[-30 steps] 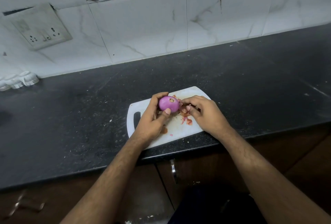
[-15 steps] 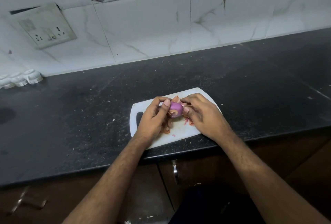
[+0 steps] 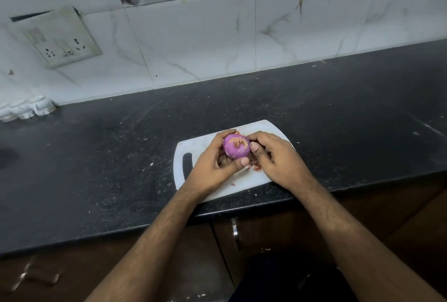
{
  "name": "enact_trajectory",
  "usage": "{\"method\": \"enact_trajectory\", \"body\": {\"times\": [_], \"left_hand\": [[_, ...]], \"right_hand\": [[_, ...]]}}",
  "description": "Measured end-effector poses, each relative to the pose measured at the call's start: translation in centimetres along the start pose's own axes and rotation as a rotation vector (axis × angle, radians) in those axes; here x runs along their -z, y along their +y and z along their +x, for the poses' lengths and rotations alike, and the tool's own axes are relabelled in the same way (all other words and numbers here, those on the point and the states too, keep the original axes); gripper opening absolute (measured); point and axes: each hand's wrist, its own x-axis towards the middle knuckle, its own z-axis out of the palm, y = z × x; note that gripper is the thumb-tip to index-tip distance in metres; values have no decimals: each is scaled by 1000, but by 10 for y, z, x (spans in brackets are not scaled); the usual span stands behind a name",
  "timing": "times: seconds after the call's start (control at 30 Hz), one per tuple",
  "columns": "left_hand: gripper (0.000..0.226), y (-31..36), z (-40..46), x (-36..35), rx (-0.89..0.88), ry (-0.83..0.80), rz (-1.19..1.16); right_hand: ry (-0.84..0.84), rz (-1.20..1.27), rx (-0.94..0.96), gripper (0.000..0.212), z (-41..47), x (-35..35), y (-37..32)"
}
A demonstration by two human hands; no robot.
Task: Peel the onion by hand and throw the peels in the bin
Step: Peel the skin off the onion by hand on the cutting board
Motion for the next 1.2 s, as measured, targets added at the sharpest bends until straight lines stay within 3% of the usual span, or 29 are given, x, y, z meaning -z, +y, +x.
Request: {"method": "enact_trajectory", "body": {"times": [0.2,0.37,0.5,0.73,1.0,1.2], "left_hand": [[54,2,-2,2,-43,122,15],[51,3,-1,-1,-160,154,372],[47,-1,1,0,-218,143,477],[44,2,-1,-2,-190,66,444],[44,1,-1,-1,-179,42,426],[42,1,-1,-1,-119,68,279]], "right_hand": [[-53,-70,12,25,0,-4,3],[1,-16,90,31,-4,1,-8],[41,-18,151,24,-5,1,-8],[87,67,115,4,-1,4,-3],[82,-57,102,6,-2,1,-2],[65,-137,133,16,-4,-1,-6]]}}
